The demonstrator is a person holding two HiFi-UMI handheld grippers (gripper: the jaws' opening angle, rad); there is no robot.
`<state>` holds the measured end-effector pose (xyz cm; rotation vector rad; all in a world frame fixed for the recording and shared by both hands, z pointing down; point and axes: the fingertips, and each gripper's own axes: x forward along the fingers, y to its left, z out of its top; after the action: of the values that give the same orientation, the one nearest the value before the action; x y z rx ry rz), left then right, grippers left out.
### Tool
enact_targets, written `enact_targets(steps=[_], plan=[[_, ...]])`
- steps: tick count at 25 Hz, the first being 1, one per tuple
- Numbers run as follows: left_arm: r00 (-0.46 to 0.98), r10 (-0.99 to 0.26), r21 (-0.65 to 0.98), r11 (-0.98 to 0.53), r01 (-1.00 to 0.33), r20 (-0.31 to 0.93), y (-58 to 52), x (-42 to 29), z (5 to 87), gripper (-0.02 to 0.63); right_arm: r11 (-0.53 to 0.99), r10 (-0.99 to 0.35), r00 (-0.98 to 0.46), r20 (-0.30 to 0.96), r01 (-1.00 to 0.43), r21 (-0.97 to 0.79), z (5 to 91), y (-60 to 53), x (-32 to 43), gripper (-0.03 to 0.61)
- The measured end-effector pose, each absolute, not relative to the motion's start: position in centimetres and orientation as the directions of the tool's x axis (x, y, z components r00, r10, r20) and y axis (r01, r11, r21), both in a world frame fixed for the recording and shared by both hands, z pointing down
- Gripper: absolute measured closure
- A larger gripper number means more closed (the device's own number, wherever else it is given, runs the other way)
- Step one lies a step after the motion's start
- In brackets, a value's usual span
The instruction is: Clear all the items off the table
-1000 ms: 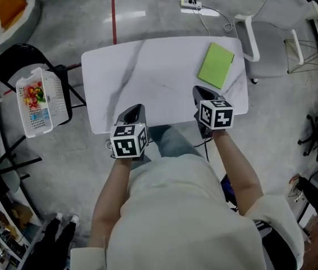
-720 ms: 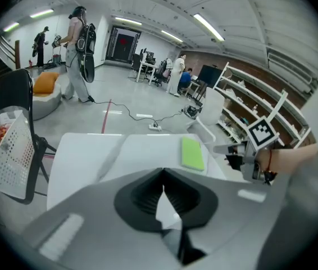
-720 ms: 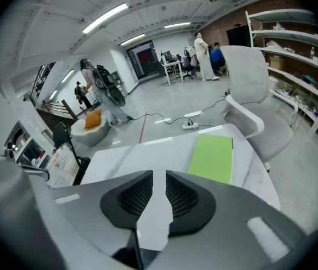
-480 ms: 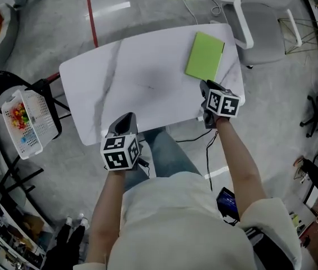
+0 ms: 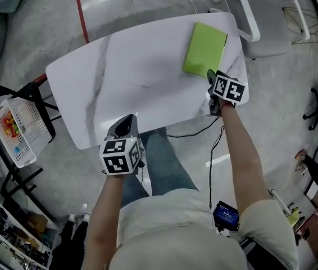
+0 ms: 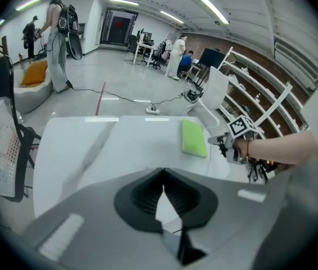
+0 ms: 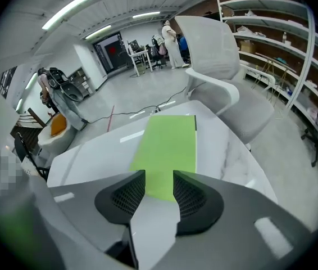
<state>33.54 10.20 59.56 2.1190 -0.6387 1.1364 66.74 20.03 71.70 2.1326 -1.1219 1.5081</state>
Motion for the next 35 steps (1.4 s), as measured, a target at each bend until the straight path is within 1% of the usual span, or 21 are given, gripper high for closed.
enact_targets(steps=[5, 8, 11, 15, 19, 21, 22, 28, 31, 35], plan=[[0.491, -0.089, 0.314, -0.667, -0.676, 0.867, 10.1, 34.5, 61.8, 0.604, -0.686, -0.385, 0.148, 0.911, -0.706, -0.175, 74.9, 19.9, 69.6, 0.394], [0.491, -0.07, 0.326, -0.664, -0.672, 0.868, 10.1, 35.3, 62.7, 0.604, -0.719, -0.367, 0.143, 0.919, -0.67, -0.183, 76.6, 20.2, 71.1, 0.354], [0.495, -0.055, 0.336, -0.668, -0.664, 0.867, 10.3, 36.1, 63.4, 0.604, -0.752, -0.38, 0.131, 0.915, -0.619, -0.224, 77.9, 20.2, 72.5, 0.299], [0.495, -0.031, 0.35, -0.67, -0.655, 0.868, 10.8, 36.6, 64.6, 0.604, -0.771, -0.414, 0.123, 0.902, -0.574, -0.275, 78.7, 19.4, 73.7, 0.265], [0.488, -0.015, 0.356, -0.665, -0.657, 0.873, 11.2, 36.4, 65.6, 0.604, -0.752, -0.384, 0.121, 0.915, -0.616, -0.235, 79.7, 18.9, 73.7, 0.265], [0.488, -0.012, 0.36, -0.66, -0.66, 0.873, 11.3, 36.4, 65.9, 0.604, -0.748, -0.401, 0.116, 0.909, -0.615, -0.251, 80.0, 18.4, 73.5, 0.266], [0.489, -0.012, 0.361, -0.658, -0.661, 0.872, 11.2, 36.4, 66.0, 0.604, -0.746, -0.416, 0.111, 0.903, -0.61, -0.268, 80.1, 18.1, 73.3, 0.29], [0.5, -0.031, 0.371, -0.633, -0.68, 0.865, 10.6, 36.1, 66.5, 0.604, -0.696, -0.448, 0.102, 0.888, -0.663, -0.275, 80.0, 16.5, 71.8, 0.29], [0.503, -0.053, 0.371, -0.609, -0.701, 0.863, 10.0, 35.2, 66.8, 0.604, -0.665, -0.46, 0.086, 0.884, -0.693, -0.279, 80.0, 15.5, 70.1, 0.291], [0.498, -0.088, 0.364, -0.575, -0.733, 0.863, 9.1, 33.4, 67.3, 0.605, -0.582, -0.467, 0.03, 0.884, -0.763, -0.282, 80.0, 13.7, 66.7, 0.291]])
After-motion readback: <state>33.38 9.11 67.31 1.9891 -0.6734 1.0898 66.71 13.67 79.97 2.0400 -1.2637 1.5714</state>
